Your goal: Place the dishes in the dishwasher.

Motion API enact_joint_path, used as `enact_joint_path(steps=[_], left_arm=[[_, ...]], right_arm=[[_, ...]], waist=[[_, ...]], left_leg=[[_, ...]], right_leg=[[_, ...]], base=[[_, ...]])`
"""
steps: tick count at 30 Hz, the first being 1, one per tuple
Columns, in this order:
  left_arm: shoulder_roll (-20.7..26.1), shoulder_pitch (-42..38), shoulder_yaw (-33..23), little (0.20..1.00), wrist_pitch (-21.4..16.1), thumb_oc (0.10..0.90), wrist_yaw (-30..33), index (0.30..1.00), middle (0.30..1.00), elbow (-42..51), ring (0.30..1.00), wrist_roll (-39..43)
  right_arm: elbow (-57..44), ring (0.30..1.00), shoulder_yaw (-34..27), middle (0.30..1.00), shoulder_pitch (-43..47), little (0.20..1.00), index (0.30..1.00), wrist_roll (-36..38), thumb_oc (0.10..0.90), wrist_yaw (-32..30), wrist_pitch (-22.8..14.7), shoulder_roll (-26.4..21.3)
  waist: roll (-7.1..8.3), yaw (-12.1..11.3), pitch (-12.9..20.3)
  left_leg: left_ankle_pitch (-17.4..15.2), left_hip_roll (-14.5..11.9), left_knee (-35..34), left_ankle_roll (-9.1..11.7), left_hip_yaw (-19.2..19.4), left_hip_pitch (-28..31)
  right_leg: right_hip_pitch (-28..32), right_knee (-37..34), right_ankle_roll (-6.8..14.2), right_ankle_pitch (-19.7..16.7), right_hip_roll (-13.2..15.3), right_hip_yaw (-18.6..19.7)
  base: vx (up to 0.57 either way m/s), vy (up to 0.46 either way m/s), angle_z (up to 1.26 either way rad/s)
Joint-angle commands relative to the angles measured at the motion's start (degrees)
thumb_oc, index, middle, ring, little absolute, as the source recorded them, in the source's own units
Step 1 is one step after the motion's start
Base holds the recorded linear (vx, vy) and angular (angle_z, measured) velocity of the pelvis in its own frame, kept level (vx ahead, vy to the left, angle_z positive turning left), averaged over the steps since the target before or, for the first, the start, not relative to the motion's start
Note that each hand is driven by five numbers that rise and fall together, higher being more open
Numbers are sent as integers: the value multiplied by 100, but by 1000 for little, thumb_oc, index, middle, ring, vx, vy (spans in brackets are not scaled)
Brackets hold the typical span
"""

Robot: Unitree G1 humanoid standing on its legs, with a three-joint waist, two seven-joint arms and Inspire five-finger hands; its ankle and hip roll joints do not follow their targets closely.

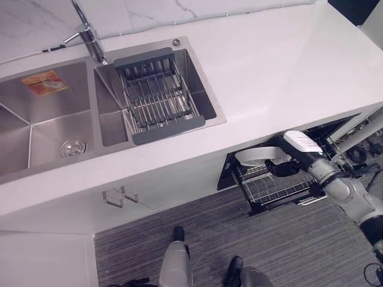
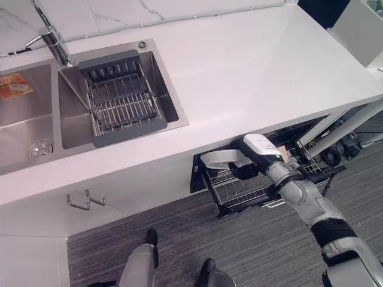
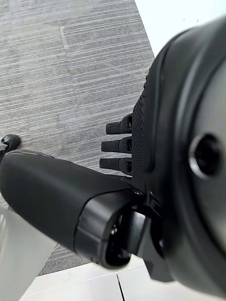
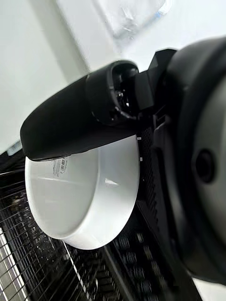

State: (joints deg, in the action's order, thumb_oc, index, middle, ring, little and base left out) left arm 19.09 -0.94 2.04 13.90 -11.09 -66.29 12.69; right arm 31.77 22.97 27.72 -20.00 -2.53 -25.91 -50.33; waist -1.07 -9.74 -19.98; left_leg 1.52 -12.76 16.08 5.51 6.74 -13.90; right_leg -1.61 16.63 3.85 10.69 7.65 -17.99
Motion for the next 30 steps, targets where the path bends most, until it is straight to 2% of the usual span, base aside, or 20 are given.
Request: enact_joint_path(steps=[1, 5, 12, 19, 26, 27, 30], left_arm=[[176, 116, 492, 900, 47, 800, -122, 900, 900, 37, 900, -415], [225, 45, 674, 900, -125, 800, -140, 900, 900, 82, 900, -473], [278, -6, 794, 900, -230, 800, -335, 900, 900, 179, 900, -328], [232, -183, 979, 900, -408, 800, -387, 900, 900, 140, 900, -2], [199, -211, 1000, 900, -560, 800, -410, 900, 900, 149, 900, -23], [235, -271, 1041, 900, -623, 800, -380, 900, 900, 176, 900, -32], [257, -387, 1093, 900, -691, 800, -389, 900, 900, 197, 900, 131]], right_arm=[[-40, 300, -88, 300, 736, 300, 300, 70, 400, -518, 20, -261], [376, 300, 88, 300, 934, 300, 300, 17, 400, -789, 298, -179], [801, 300, -5, 300, 1017, 300, 300, -220, 400, -1638, 863, -53], [1404, 300, -29, 300, 1401, 300, 300, -502, 400, -3199, 1581, 229], [1462, 300, -12, 300, 1424, 300, 300, -547, 400, -3974, 1832, 304], [1496, 300, 5, 300, 1507, 300, 300, -521, 400, -4253, 1936, 316], [1522, 300, 92, 300, 1747, 300, 300, -442, 400, -4529, 2283, 327]], waist=[[67, -25, 171], [52, -91, 37], [-103, -124, -240], [-363, -170, -537], [-515, -147, -708], [-551, -148, -769], [-632, -141, -885]], left_leg=[[-127, 49, 111, 29, -73, -596], [-86, 41, 111, 40, -164, -642], [-60, 110, 111, 25, -326, -719], [-53, 240, 111, -45, -435, -907], [-2, 316, 111, -88, -431, -1012], [13, 336, 111, -115, -415, -1082], [53, 377, 111, -136, -399, -1220]], right_leg=[[709, 56, -24, 593, 141, -193], [654, 56, -62, 562, 95, -207], [524, 56, -113, 493, 63, -177], [202, 220, -151, 502, 76, -136], [-142, 576, -199, 554, 177, -82], [-304, 684, -194, 559, 211, -74], [-607, 924, -212, 602, 248, -28]], base=[[33, -10, 6], [16, -5, 6], [-9, 22, 4], [-63, 27, 2], [-37, 10, 0], [-125, -23, -6], [-122, -9, -10]])
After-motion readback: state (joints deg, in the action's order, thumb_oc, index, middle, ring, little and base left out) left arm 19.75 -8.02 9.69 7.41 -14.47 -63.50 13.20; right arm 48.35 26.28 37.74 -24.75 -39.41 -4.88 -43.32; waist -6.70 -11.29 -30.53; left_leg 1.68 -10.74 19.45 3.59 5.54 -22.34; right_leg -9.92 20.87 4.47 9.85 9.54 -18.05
